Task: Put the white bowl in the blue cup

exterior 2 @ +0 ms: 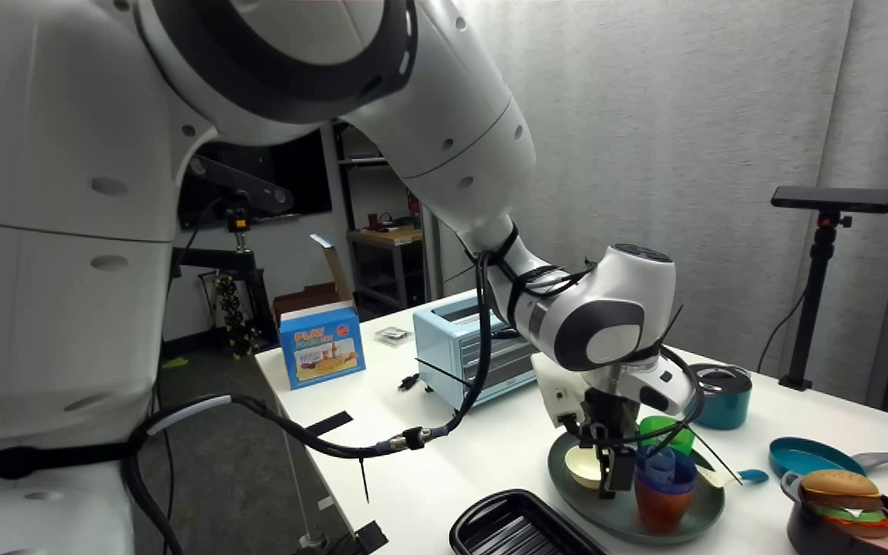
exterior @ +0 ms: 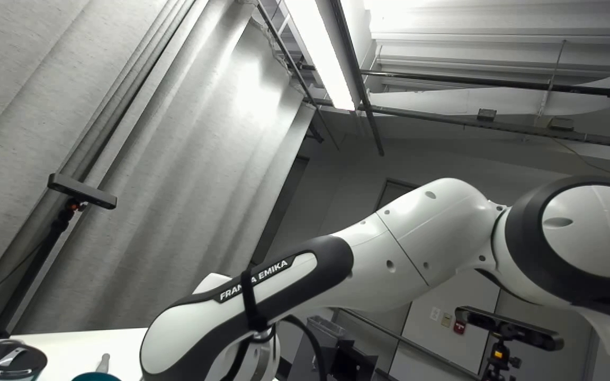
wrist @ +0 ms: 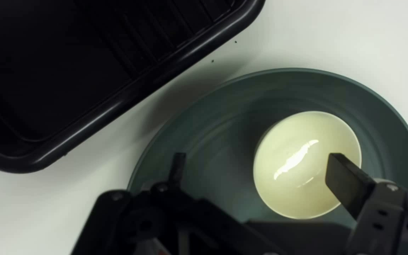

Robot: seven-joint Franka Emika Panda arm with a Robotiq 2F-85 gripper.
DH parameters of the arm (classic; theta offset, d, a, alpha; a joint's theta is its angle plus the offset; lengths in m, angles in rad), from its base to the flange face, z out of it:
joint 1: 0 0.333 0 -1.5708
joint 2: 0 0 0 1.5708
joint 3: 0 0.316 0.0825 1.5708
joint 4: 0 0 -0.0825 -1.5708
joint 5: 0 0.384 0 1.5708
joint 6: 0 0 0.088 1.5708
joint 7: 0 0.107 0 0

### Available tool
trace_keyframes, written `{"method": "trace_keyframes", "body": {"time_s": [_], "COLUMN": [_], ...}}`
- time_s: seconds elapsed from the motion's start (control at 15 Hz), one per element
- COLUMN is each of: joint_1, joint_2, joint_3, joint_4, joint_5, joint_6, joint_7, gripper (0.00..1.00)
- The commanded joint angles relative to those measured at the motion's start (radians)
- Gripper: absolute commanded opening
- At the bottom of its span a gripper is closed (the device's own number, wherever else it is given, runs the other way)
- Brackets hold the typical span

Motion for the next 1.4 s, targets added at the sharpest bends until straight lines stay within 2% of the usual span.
{"method": "trace_keyframes", "body": {"time_s": [0.0,0.33,0.4,0.53,1.07,1.2,1.33], "joint_1": [-0.006,-0.005,-0.005,-0.003,0.005,0.012,0.026], "joint_2": [0.054,0.106,0.115,0.13,0.136,0.119,0.088], "joint_3": [-0.001,-0.002,-0.002,-0.003,-0.011,-0.013,-0.02], "joint_4": [0.045,0.083,0.09,0.103,0.12,0.116,0.103], "joint_5": [-0.003,-0.001,0.0,-0.002,-0.018,-0.027,-0.055], "joint_6": [0.01,0.003,0.003,0.001,-0.003,-0.002,0.008], "joint_7": [0.014,0.014,0.015,0.015,0.014,0.019,0.025], "gripper": [1.0,1.0,0.75,0.66,0.03,0.0,0.02]}}
